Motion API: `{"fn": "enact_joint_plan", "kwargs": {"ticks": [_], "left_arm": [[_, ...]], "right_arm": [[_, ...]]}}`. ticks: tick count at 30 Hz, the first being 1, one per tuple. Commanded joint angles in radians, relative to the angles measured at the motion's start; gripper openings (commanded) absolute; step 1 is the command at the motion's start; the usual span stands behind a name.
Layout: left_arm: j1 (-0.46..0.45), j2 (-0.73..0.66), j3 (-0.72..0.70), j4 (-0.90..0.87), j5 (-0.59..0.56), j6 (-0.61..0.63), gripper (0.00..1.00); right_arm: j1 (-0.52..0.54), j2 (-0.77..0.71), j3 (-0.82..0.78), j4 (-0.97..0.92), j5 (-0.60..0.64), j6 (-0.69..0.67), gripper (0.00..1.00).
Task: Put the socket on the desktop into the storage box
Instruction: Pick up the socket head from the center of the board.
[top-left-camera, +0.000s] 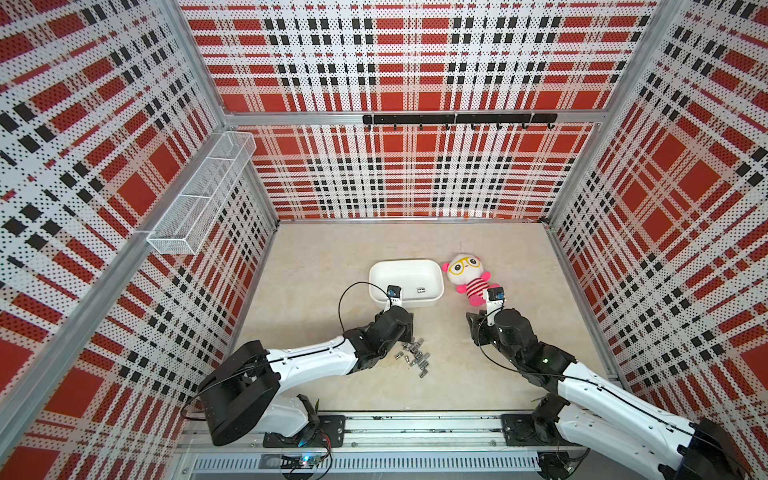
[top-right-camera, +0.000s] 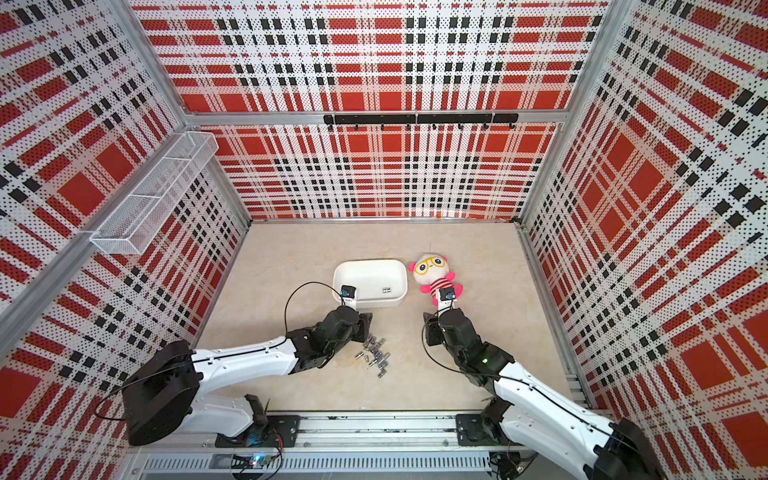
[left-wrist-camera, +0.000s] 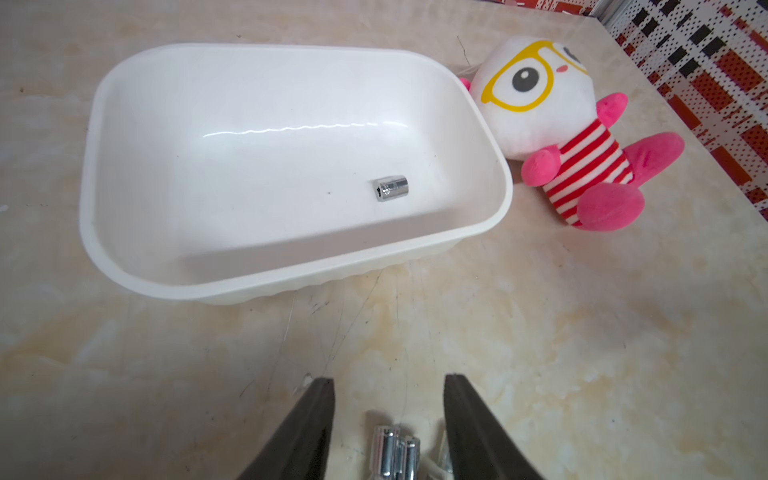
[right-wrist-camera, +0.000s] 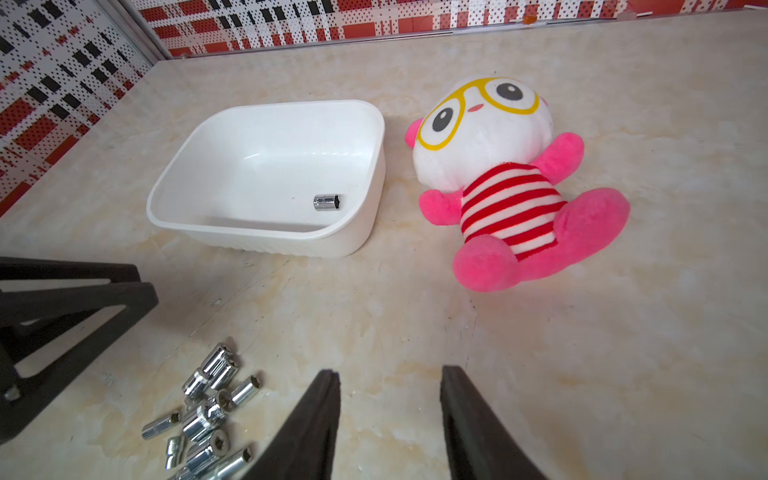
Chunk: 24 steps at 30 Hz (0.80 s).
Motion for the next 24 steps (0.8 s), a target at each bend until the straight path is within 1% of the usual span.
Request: {"fn": "enact_joint_plan", "kwargs": {"ticks": [1, 4, 7, 8, 9, 10, 11, 15, 19, 24], "left_arm": [[0.004, 0.036, 0.012, -0.022, 0.051, -0.002, 0.47], [0.011, 0.065, 0.009, -0.023, 0.057, -0.012, 0.45], [0.027, 0.084, -0.015, -0.013, 0.056, -0.027, 0.39], [0.033, 0.089, -0.017, -0.01, 0.056, -0.028, 0.35], [0.04, 0.093, -0.014, -0.009, 0.06, -0.027, 0.34], [0.043, 0.097, -0.013, -0.009, 0.068, -0.025, 0.3], [0.044, 0.099, -0.012, -0.01, 0.074, -0.022, 0.29], [0.033, 0.104, -0.005, -0.013, 0.076, 0.001, 0.28], [0.026, 0.099, -0.004, -0.018, 0.062, 0.016, 0.3], [0.024, 0.118, -0.012, -0.026, 0.053, 0.008, 0.31]], "right_arm": [[0.002, 0.018, 0.004, 0.043, 0.021, 0.034, 0.45], [0.002, 0.041, -0.004, 0.058, 0.034, 0.034, 0.45], [0.002, 0.072, 0.008, 0.049, 0.043, 0.034, 0.44], [0.002, 0.079, 0.01, 0.049, 0.045, 0.032, 0.44], [0.002, 0.087, 0.01, 0.052, 0.045, 0.029, 0.44], [0.002, 0.093, 0.011, 0.05, 0.049, 0.031, 0.44], [0.002, 0.095, 0.015, 0.046, 0.051, 0.03, 0.44], [0.002, 0.085, 0.01, 0.041, 0.058, 0.032, 0.44], [0.002, 0.06, 0.008, 0.029, 0.062, 0.033, 0.44], [0.002, 0.028, -0.005, 0.027, 0.072, 0.036, 0.45]]}}
